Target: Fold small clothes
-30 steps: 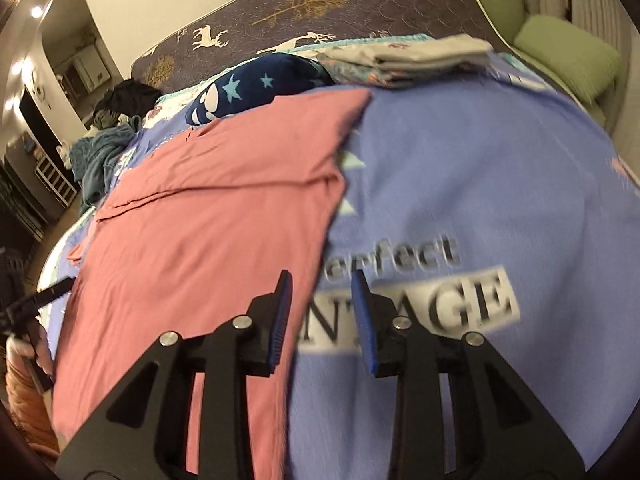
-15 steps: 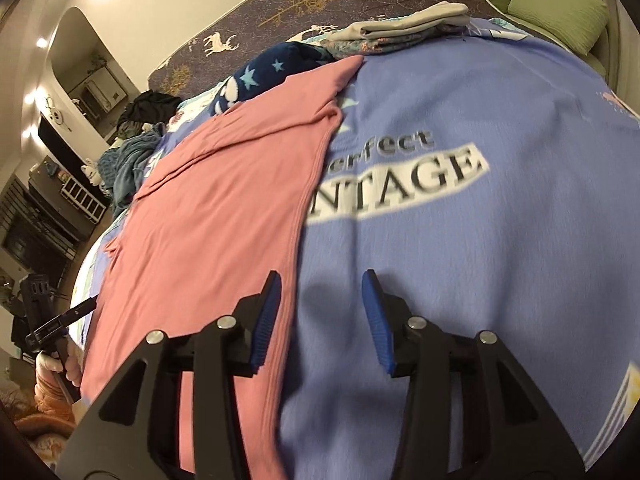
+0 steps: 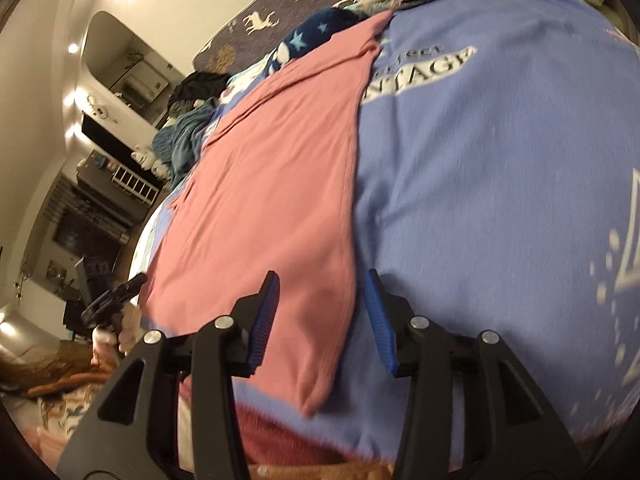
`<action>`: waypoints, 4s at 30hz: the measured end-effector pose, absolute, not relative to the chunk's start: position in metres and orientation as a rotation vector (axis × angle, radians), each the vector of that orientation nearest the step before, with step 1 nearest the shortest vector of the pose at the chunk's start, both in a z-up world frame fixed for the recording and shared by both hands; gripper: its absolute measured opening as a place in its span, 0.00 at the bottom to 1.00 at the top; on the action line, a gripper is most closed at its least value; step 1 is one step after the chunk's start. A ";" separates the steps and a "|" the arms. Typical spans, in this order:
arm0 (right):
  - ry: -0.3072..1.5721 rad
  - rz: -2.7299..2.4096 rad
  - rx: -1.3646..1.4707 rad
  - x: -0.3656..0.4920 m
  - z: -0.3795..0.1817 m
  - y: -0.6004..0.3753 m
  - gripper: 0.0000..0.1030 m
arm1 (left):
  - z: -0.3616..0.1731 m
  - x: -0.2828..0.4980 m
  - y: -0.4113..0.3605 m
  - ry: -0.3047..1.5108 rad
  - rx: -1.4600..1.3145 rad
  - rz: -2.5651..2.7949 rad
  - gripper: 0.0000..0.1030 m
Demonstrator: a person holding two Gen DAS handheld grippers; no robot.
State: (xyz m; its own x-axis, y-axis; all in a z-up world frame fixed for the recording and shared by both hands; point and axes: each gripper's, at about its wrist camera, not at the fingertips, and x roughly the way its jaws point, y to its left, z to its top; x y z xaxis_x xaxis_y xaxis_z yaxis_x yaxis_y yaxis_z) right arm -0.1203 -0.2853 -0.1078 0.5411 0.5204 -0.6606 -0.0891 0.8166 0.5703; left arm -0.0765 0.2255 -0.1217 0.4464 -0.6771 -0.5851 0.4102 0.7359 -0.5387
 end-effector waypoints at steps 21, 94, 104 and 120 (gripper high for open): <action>0.973 0.526 0.621 -0.109 -0.117 -0.272 0.29 | -0.135 -0.058 0.225 0.878 -0.437 -0.820 0.28; 0.852 0.256 0.720 0.205 -0.100 -0.352 0.30 | -0.092 0.243 0.161 0.877 -0.617 -0.550 0.19; 0.870 0.302 0.574 0.173 -0.080 -0.335 0.06 | -0.089 0.225 0.159 0.891 -0.543 -0.558 0.03; 0.746 0.154 0.651 0.244 -0.062 -0.359 0.32 | -0.064 0.306 0.150 0.807 -0.562 -0.439 0.42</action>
